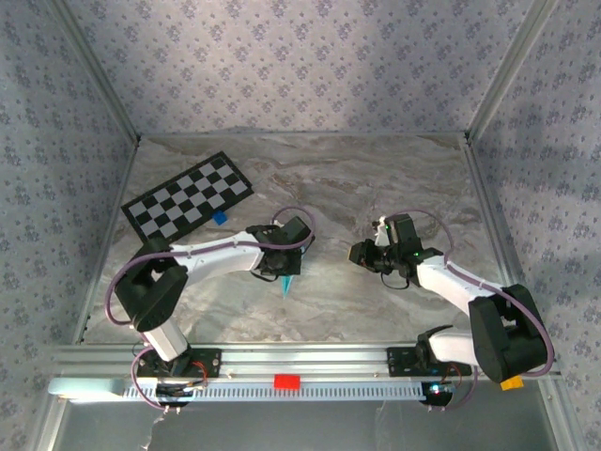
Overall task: Fold a paper plane with a square sheet of paper (pick it up from the middle)
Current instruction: Move a paper plane to the center of the table.
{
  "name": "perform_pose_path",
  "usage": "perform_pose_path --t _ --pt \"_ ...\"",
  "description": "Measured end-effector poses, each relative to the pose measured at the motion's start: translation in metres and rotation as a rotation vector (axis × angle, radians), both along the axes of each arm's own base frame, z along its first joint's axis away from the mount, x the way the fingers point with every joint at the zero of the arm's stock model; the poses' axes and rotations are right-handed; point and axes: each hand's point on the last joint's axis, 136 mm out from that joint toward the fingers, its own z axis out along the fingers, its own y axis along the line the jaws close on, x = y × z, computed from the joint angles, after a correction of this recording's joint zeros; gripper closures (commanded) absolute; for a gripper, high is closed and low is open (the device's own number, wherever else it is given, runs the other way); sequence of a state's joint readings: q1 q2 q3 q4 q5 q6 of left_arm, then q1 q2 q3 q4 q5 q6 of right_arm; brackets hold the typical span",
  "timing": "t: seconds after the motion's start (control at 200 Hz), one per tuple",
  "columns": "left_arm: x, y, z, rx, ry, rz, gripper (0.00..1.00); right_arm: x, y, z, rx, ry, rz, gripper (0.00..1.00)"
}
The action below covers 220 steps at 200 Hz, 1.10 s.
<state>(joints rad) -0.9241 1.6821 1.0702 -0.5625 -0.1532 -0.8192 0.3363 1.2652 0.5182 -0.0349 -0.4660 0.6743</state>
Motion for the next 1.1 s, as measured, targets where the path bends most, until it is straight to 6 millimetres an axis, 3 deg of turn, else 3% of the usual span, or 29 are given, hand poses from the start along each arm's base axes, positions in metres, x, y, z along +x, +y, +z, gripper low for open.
perform_pose_path --t 1.099 --pt "0.0 -0.008 -0.018 -0.002 0.031 -0.008 0.84 -0.006 0.004 -0.016 -0.002 0.069 0.014 0.78"
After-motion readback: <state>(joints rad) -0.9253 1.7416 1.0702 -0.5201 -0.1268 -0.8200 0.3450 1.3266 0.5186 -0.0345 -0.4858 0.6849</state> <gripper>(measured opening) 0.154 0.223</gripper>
